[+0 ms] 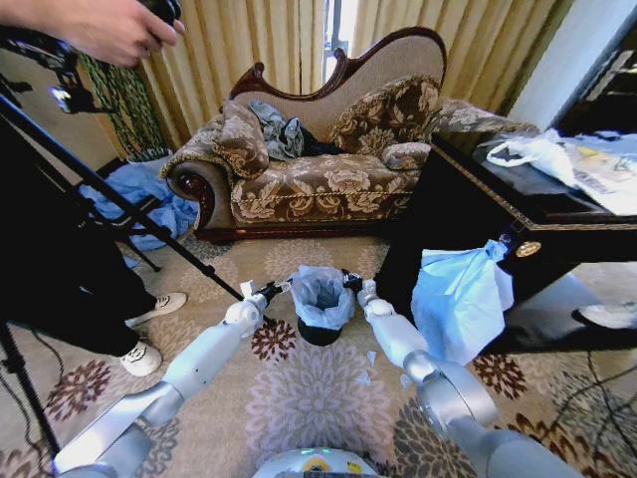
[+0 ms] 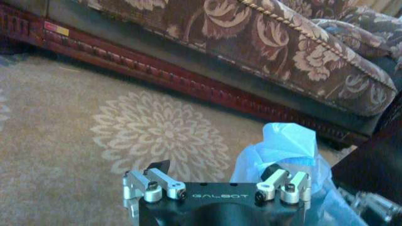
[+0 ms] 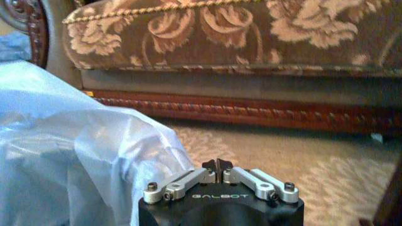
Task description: Place a garbage bag over the trash bin.
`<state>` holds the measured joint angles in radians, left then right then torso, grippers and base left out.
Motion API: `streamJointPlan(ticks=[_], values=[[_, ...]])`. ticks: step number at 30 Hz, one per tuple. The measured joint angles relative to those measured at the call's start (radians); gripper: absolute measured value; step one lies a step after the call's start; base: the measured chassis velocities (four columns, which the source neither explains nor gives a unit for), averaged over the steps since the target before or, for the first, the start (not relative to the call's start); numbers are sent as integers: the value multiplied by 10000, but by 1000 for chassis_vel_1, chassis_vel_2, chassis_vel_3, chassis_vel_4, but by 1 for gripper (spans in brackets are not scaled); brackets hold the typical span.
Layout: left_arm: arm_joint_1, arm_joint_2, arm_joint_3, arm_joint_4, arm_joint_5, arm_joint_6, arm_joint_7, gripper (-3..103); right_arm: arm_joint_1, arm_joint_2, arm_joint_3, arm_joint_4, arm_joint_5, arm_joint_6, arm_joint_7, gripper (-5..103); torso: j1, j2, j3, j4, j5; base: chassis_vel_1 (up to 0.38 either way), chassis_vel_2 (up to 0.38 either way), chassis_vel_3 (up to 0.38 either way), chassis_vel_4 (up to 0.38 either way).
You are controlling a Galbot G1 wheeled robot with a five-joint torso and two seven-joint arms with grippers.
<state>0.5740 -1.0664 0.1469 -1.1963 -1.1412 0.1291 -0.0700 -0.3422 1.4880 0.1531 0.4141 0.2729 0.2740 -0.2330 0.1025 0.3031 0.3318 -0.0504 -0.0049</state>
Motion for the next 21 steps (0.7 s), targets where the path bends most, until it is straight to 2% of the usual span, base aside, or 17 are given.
streamJointPlan(ticks=[7, 21], values=[[-115, 41, 23, -43, -135, 42, -35, 94, -184, -59, 226, -112, 185, -211, -111, 0, -2, 0, -1, 0, -1, 0, 0, 0, 0], [-397, -64, 171, 204, -401, 56, -21, 94, -764, 89, 417, -110, 499, -176, -348, 0, -2, 0, -1, -1, -1, 0, 0, 0, 0]])
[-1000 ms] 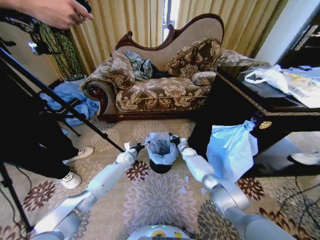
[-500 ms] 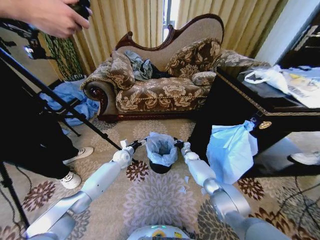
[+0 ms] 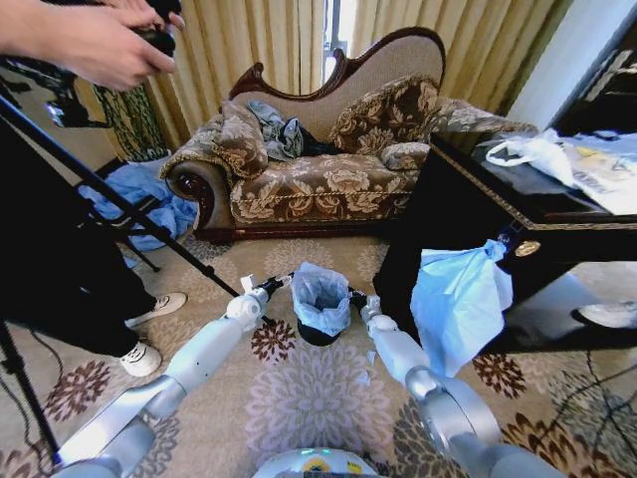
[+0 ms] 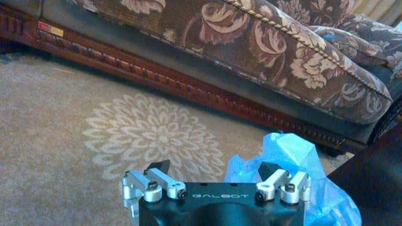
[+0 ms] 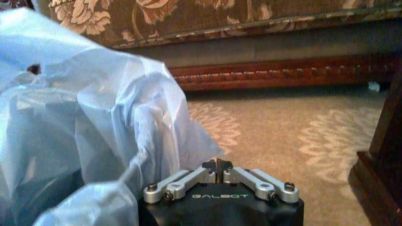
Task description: Place a garbage bag over the trash bin.
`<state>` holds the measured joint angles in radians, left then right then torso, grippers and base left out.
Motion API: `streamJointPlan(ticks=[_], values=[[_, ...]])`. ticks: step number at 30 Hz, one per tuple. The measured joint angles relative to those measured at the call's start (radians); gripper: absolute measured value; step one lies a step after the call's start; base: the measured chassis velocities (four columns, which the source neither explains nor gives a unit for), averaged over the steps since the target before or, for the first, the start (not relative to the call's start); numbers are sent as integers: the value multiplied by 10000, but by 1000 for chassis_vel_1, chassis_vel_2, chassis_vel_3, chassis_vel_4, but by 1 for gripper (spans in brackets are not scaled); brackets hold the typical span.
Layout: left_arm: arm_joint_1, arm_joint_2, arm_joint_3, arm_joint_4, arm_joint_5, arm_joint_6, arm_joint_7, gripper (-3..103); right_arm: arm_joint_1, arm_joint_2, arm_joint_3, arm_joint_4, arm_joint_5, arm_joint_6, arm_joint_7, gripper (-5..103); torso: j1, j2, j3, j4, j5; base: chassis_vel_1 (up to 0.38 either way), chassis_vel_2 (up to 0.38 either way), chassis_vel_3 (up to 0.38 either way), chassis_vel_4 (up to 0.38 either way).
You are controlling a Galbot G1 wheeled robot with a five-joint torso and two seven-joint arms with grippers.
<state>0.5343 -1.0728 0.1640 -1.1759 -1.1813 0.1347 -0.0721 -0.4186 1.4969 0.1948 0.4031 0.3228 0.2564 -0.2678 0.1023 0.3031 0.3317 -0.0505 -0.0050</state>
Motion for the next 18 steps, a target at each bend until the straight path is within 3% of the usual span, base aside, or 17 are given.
streamJointPlan(ticks=[13, 18], values=[[-156, -107, 292, 134, -330, 117, -9, 96, -259, -68, 429, -105, 116, 147, -137, 0, 0, 0, 0, 4, 3, 0, 0, 0, 0], [-325, -428, 481, 451, -1135, 325, -355, 96, -709, -341, 673, 552, 172, -87, -122, 0, 1, 0, 1, 3, 3, 0, 0, 0, 0]])
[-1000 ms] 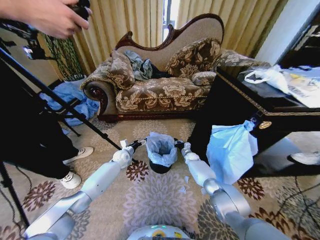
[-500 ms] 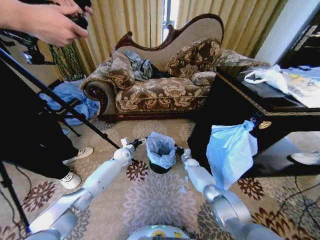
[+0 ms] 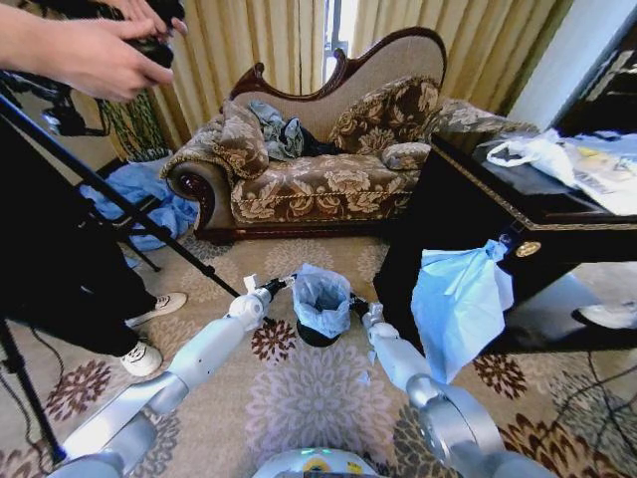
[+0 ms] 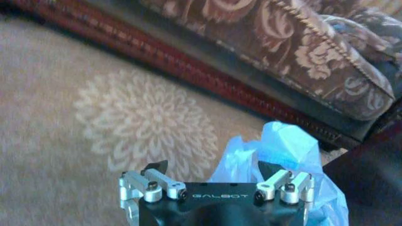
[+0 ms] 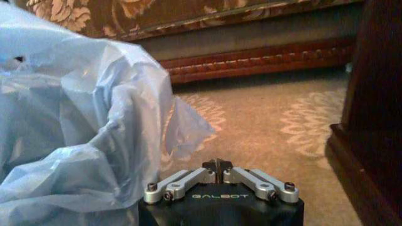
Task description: Place a garbage bag over the trash bin.
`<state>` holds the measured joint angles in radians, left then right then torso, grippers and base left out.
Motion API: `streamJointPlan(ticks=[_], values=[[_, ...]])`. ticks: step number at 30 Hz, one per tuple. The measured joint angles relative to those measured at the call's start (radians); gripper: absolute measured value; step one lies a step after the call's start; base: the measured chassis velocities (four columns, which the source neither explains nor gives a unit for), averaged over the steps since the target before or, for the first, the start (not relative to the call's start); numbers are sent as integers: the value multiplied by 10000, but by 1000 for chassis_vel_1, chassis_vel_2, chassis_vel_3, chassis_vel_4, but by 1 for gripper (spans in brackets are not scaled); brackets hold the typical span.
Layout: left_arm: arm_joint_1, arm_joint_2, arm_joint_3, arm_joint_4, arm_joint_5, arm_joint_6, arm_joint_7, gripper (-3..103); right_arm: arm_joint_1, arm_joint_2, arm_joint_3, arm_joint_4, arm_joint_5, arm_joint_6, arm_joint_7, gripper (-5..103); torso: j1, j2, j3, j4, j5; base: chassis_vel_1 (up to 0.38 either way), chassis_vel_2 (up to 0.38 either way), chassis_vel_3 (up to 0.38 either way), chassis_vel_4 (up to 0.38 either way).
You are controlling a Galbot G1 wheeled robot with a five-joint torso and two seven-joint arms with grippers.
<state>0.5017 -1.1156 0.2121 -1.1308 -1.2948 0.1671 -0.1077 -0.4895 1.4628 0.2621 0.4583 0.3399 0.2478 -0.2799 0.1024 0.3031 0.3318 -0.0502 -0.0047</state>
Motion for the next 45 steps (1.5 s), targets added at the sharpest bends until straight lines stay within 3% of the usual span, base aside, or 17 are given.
streamJointPlan(ticks=[3, 5, 9, 12, 13, 14, 19, 23, 24, 27, 29, 30, 32, 38, 41, 44, 45], values=[[-116, -123, 32, 168, -277, 61, -135, 96, -315, -319, -99, 823, 301, -364, 35, 3, 0, 0, 0, -4, -1, 0, 0, 0, 0], [-183, -150, -15, 310, -370, 69, -186, 96, -494, -578, -205, 1400, 534, -480, -37, 14, 0, 0, 0, -1, 1, 0, 0, 0, 0], [-296, -169, -84, 409, -479, 84, -195, 96, -671, -818, -249, 1837, 810, -519, -140, 25, 0, 0, 0, -1, -4, 0, 0, 0, 0], [-266, -19, -378, 348, -599, 169, -268, 96, -1043, -1241, -587, 2991, 1765, -795, -369, 41, 0, 0, -1, -3, 0, 0, 0, 0, 0], [-266, -19, -378, 348, -599, 169, -268, 96, -1043, -1241, -587, 2991, 1765, -795, -369, 41, 0, 0, -1, -3, 0, 0, 0, 0, 0], [-263, 17, -431, 334, -628, 185, -285, 96, -1217, -1395, -671, 3473, 2003, -943, -366, 41, 0, 0, 0, 2, 3, 0, 0, 0, 0], [-330, -61, -741, 543, -887, 261, -411, 96, -2300, -2273, -938, 5950, 2849, -1524, -269, 63, 0, 1, -1, 5, 3, 0, 0, 0, 0], [-501, -308, -725, 1135, -1063, 319, -343, 96, -4017, -3137, -566, 8637, 3313, -1847, -228, 79, 0, 0, -1, -6, 0, 0, 0, 0, 0], [-501, -308, -725, 1135, -1063, 319, -343, 96, -4017, -3137, -566, 8637, 3313, -1847, -228, 79, 0, 0, -1, -6, 0, 0, 0, 0, 0], [-378, -345, -577, 1099, -1018, 355, -235, 96, -5272, -3666, -193, 10550, 3642, -2075, -176, 95, -1, 1, -2, -3, -5, 0, 0, 0, 0], [-350, -360, -532, 1061, -999, 357, -226, 96, -5528, -3756, -183, 10919, 3664, -2114, -154, 95, 0, 1, -2, -3, -8, 0, 0, 0, 0], [-320, -414, -436, 994, -968, 357, -234, 96, -5968, -3805, -236, 11516, 3652, -2134, -107, 102, -1, 1, -2, -3, -4, 0, 0, 0, 0], [-319, -451, -379, 938, -968, 358, -267, 96, -6189, -3769, -308, 11792, 3580, -2134, -68, 102, -1, 1, -2, -3, -4, 0, 0, 0, 0], [-627, -657, -7, 819, -1124, 384, -477, 96, -6414, -2989, -869, 11925, 2810, -2067, 383, 82, 0, 1, -1, -3, -2, 0, 0, 0, 0], [-797, -705, 48, 819, -1220, 409, -572, 97, -6001, -2626, -1136, 11443, 2502, -2035, 582, 77, 0, 1, -1, -3, -1, 0, 0, 0, 0], [-865, -684, 87, 764, -1328, 417, -694, 94, -5344, -2049, -1521, 10518, 2099, -2092, 792, 60, 0, 1, 0, 1, -4, 0, 0, 0, 0], [-865, -684, 87, 764, -1328, 417, -694, 94, -5344, -2049, -1521, 10518, 2099, -2092, 792, 60, 0, 1, 0, 1, -4, 0, 0, 0, 0]])
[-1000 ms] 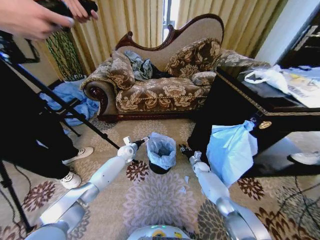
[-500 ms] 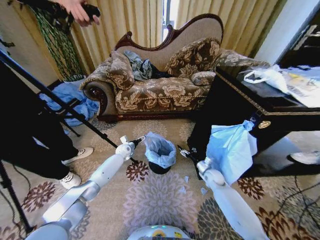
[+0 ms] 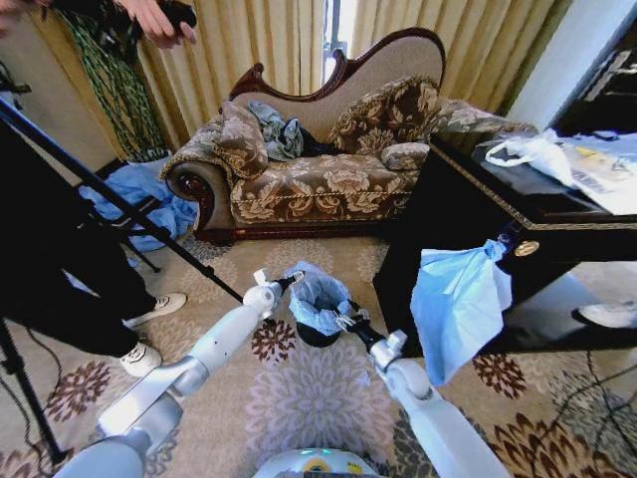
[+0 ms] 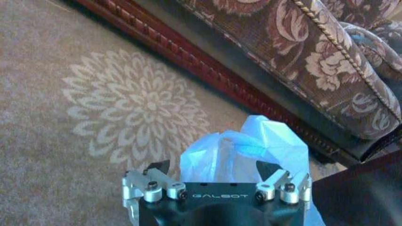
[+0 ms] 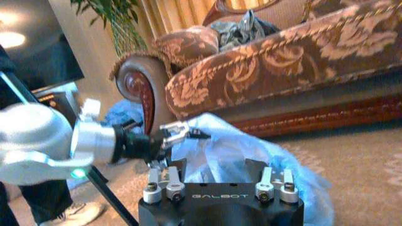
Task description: Place a garbage bag over the trash bin.
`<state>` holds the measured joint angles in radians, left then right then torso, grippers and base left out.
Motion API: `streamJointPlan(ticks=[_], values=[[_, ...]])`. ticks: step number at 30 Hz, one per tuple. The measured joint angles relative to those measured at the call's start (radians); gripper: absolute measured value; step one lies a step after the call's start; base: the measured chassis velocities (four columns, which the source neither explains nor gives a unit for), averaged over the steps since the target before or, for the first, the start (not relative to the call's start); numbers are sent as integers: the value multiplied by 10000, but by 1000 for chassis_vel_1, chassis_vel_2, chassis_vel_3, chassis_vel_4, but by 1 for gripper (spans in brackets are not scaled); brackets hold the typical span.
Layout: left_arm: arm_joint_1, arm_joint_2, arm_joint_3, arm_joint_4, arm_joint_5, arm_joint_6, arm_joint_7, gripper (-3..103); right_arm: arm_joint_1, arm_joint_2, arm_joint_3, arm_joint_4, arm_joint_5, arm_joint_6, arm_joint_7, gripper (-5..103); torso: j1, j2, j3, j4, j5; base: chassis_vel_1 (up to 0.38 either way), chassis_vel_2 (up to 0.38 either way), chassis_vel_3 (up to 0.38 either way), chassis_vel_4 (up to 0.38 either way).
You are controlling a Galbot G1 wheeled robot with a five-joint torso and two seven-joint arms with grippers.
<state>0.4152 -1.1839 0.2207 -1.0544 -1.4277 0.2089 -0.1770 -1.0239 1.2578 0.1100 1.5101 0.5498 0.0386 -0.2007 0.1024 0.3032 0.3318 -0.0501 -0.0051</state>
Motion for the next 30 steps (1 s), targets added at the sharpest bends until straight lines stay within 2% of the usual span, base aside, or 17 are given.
streamJointPlan(ticks=[2, 4, 6, 10, 13, 14, 16, 17, 19, 30], values=[[-95, -11, -25, 77, -88, -6, -50, 98, 455, 425, -274, -761, -295, 41, 84, 49, 0, 0, 0, -2, 1, 0, 0, 0, 0], [-141, -21, -41, 122, -139, -3, -53, 96, 924, 883, -461, -1549, -551, 235, 110, 38, 0, 0, 0, -1, 1, 0, 0, 0, 0], [-141, -18, -52, 104, -152, 4, -56, 95, 1178, 1150, -505, -1945, -697, 367, 123, 38, 1, 0, 0, -4, 0, 0, 0, 0, 0], [-64, 114, -73, -209, -194, 53, -93, 94, 2262, 2025, -495, -3554, -1078, 868, 179, 17, 0, 0, 0, 1, -2, 0, 0, 0, 0], [-57, 181, -81, -296, -245, 66, -101, 94, 2835, 2377, -351, -4445, -1092, 1096, 190, 12, 1, 0, 0, 0, 1, 0, 0, 0, 0], [-56, 213, -97, -329, -262, 71, -103, 94, 3081, 2520, -269, -4864, -1093, 1173, 214, 6, 1, 0, 1, -2, -1, 0, 0, 0, 0], [-54, 236, -116, -358, -269, 74, -102, 94, 3252, 2609, -225, -5172, -1082, 1202, 231, 6, 1, 0, 0, -3, 0, 0, 0, 0, 0], [-51, 261, -134, -393, -280, 74, -99, 94, 3389, 2684, -200, -5420, -1061, 1227, 261, 1, 1, 0, 1, -3, 0, 0, 0, 0, 0], [-39, 307, -180, -470, -302, 78, -83, 94, 3637, 2804, -169, -5781, -988, 1292, 304, 0, 1, 0, 1, -3, 1, 0, 0, 0, 0], [204, 449, -347, -1251, -385, 211, -158, 94, 4213, 2995, 305, -6749, -1148, 1816, 521, 0, 1, 0, 0, -5, 2, 0, 0, 0, 0]])
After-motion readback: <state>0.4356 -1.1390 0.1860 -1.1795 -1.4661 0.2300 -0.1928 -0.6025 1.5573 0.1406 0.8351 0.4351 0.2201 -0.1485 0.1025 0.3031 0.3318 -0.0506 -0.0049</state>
